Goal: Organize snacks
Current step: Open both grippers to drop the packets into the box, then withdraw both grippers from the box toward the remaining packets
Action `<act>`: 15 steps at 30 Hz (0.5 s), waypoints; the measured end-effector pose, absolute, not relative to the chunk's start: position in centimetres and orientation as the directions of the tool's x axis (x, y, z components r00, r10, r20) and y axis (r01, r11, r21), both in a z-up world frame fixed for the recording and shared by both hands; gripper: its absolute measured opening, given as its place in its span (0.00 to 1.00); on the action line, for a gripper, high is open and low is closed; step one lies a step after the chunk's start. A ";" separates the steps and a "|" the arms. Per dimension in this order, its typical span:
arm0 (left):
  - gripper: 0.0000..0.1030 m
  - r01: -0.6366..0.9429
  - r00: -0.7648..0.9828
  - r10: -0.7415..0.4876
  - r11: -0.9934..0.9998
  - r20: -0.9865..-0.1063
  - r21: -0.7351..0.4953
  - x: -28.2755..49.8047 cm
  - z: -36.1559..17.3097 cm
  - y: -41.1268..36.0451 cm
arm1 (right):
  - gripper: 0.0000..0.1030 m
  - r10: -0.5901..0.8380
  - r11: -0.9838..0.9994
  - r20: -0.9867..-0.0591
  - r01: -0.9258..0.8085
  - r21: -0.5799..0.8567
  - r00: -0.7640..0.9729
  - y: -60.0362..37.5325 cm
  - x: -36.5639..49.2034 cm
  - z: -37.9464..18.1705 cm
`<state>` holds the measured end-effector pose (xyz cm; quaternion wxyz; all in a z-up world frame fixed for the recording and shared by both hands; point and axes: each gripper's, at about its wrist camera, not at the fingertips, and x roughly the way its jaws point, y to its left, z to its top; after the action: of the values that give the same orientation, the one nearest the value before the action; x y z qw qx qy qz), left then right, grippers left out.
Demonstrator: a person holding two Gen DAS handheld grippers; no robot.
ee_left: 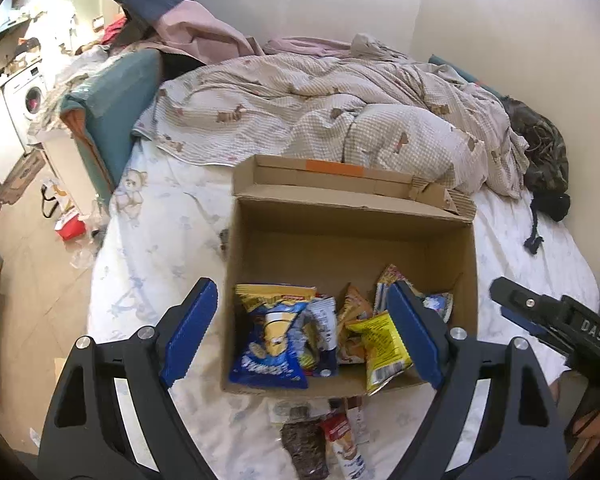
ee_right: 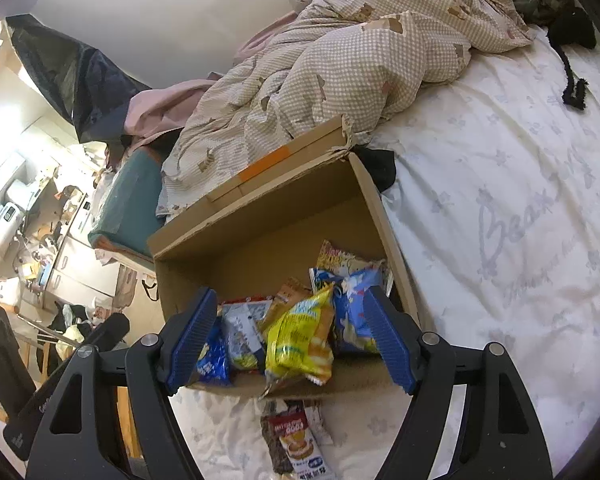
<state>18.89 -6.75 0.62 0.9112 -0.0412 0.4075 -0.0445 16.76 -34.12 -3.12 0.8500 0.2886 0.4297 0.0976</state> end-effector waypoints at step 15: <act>0.99 0.030 0.648 -0.090 0.995 -0.757 -0.092 14.1 -0.4 -2.8 | 0.76 0.420 0.822 -0.720 0.106 0.560 0.553 -32.8 12.1 -4.6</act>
<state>14.10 -2.85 -0.36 0.9069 -0.0356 0.4184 -0.0331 12.12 -32.82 -4.62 0.8343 0.2835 0.4635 0.0940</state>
